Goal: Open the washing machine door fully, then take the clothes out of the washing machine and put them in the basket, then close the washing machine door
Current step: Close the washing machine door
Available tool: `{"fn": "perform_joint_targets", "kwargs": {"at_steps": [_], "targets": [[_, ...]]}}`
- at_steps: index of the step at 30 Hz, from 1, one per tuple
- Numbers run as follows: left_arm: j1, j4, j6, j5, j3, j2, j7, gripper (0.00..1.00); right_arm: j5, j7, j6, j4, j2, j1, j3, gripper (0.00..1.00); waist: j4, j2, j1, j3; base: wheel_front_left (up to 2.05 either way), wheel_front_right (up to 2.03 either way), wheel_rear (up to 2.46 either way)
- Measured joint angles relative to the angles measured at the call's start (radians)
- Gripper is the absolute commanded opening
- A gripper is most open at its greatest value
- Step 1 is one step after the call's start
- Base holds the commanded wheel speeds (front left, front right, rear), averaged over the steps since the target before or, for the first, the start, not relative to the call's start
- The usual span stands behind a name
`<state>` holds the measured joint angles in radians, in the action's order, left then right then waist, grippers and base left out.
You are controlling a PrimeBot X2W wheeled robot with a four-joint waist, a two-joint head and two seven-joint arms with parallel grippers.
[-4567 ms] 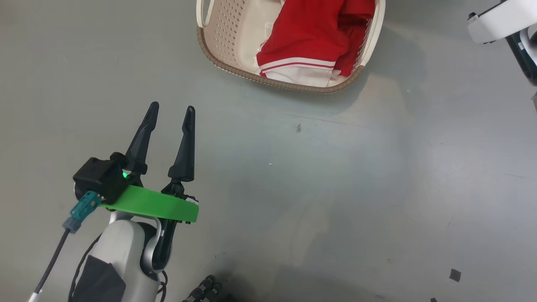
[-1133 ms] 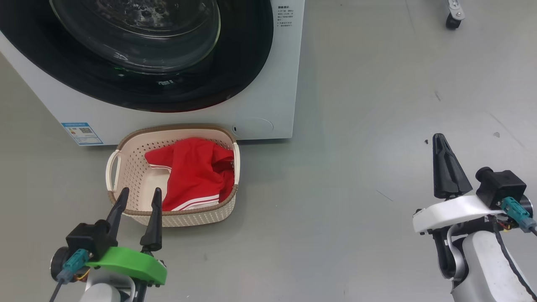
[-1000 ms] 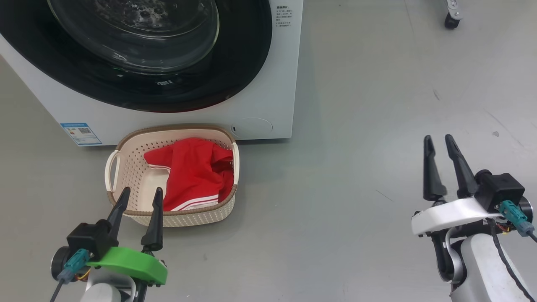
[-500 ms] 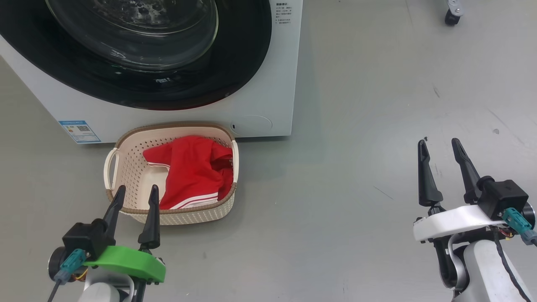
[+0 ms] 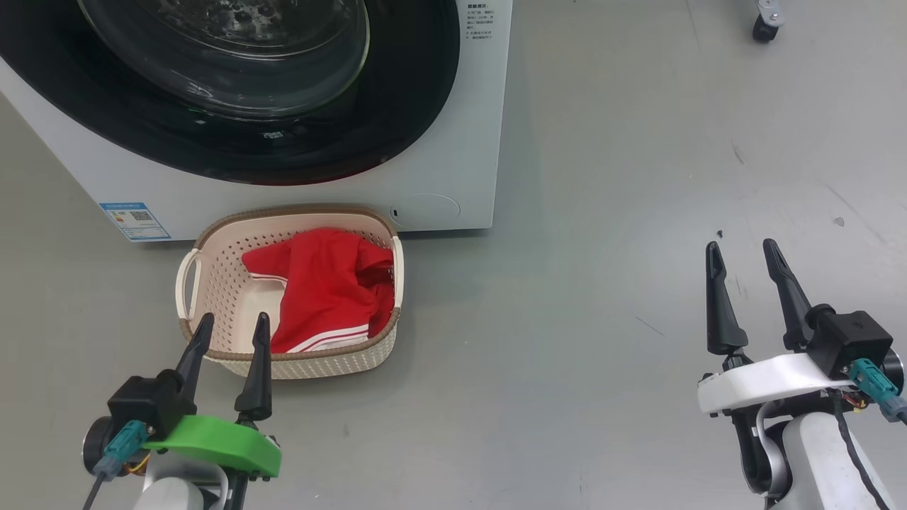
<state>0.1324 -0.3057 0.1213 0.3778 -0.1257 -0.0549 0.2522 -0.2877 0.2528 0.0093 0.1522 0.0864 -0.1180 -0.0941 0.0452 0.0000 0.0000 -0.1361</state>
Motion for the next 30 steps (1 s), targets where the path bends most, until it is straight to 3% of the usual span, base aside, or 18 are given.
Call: {"fn": "perform_joint_targets", "kwargs": {"at_steps": [30], "targets": [[-0.008, -0.005, 0.0, 0.007, 0.031, 0.007, 0.0, 1.0, 0.036, 0.0, 0.025, 0.0, -0.016, 0.008, 0.012, 1.0, -0.007, 0.0, 0.0, 0.01, 0.0, 0.0, 0.0]]}}
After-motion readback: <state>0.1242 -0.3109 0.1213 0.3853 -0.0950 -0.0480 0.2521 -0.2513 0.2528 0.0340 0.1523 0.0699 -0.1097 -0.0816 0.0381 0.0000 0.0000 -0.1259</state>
